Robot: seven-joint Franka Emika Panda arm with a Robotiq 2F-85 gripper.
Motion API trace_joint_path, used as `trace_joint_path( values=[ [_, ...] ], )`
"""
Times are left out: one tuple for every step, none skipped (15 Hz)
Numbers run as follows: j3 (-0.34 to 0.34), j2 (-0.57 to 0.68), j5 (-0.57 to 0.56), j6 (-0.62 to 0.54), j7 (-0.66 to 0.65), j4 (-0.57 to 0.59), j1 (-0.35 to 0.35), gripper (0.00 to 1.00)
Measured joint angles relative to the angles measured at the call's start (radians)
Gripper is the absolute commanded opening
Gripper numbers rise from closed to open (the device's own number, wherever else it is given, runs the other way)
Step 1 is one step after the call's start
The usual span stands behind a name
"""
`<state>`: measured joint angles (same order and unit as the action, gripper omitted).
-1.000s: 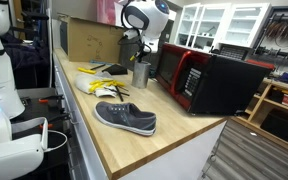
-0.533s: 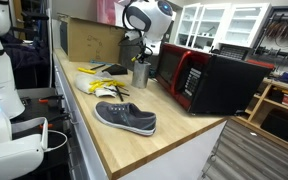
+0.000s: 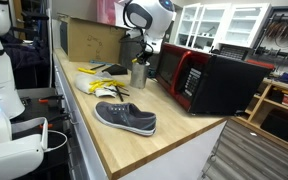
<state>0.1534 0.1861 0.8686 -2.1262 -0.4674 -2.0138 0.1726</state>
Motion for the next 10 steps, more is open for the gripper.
trace_joint_path(
  values=[
    [0.003,-0.006,-0.019,-0.009,-0.022,0.0,0.0,0.73],
    [0.006,-0.013,-0.039,-0.019,-0.043,0.0,0.0,0.82],
    [0.008,-0.023,-0.058,-0.029,-0.062,0.0,0.0,0.89],
    [0.011,-0.034,-0.079,-0.039,-0.079,-0.001,0.0,0.96],
    [0.014,-0.047,-0.108,-0.051,-0.095,-0.001,0.0,1.0],
    [0.016,-0.061,-0.133,-0.062,-0.111,-0.001,0.0,1.0],
    [0.016,-0.074,-0.156,-0.068,-0.12,-0.001,0.0,1.0],
    [0.015,-0.086,-0.176,-0.072,-0.129,-0.001,-0.001,1.0],
    [0.014,-0.097,-0.194,-0.075,-0.131,-0.002,-0.004,1.0],
    [0.013,-0.108,-0.208,-0.077,-0.131,-0.002,-0.007,1.0]
  ],
)
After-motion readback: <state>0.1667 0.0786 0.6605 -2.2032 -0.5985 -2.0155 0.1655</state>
